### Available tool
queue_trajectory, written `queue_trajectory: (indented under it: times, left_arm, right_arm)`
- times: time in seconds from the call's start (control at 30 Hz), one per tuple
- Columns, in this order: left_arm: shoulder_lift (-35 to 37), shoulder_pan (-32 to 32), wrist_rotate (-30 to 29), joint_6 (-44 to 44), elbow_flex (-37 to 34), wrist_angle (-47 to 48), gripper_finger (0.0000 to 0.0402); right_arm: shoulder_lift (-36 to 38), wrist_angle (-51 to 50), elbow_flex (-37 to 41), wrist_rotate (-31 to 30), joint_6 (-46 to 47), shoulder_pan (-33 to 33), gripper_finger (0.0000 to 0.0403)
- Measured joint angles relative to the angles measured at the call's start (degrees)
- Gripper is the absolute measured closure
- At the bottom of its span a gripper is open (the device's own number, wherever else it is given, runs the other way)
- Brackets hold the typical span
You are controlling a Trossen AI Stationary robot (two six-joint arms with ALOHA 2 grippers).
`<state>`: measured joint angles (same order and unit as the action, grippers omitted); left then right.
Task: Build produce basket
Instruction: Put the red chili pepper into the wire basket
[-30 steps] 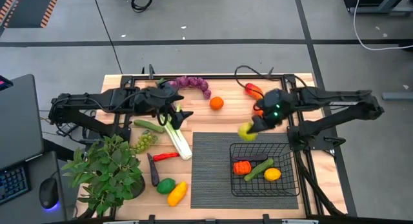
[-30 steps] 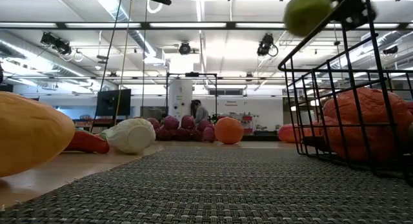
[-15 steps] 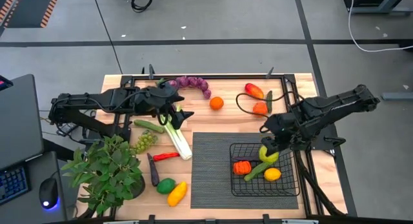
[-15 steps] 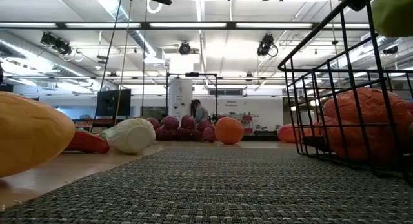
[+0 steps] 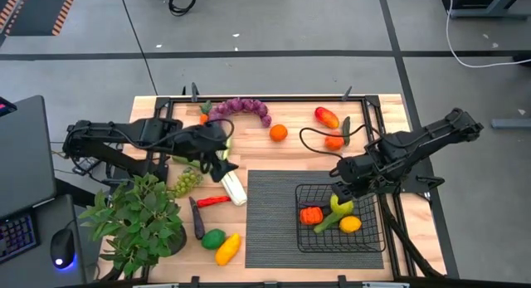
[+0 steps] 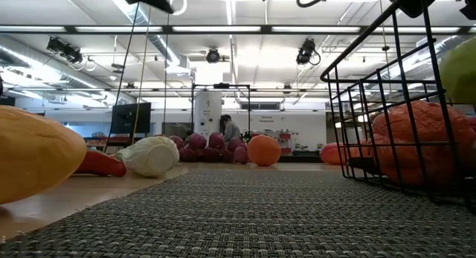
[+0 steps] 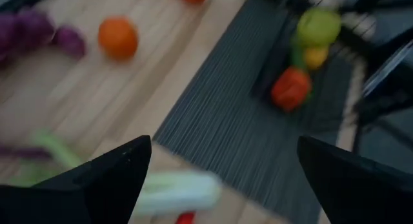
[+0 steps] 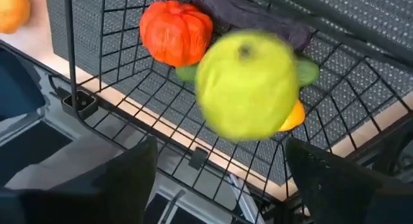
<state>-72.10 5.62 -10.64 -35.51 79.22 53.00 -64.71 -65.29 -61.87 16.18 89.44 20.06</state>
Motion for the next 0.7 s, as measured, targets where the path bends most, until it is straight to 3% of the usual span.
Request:
queue_trajectory:
  times: [0.17,0.37,0.7]
  left_arm:
    - [-0.6,0.4,1.1,1.4,0.0,7.6,0.0006]
    - [-3.2,0.4,5.2,0.9,0.1,14.5,0.0006]
    - [-15.1,1.7,12.0,6.1,0.0,18.7,0.0006]
  right_arm:
    - [-0.4,1.5,0.0,-0.5,2.6,1.3,0.0034]
    - [-0.4,8.5,0.0,-6.0,1.4,2.9,0.0032]
    - [-0.9,21.0,0.0,-15.7,-0.7,7.5,0.0034]
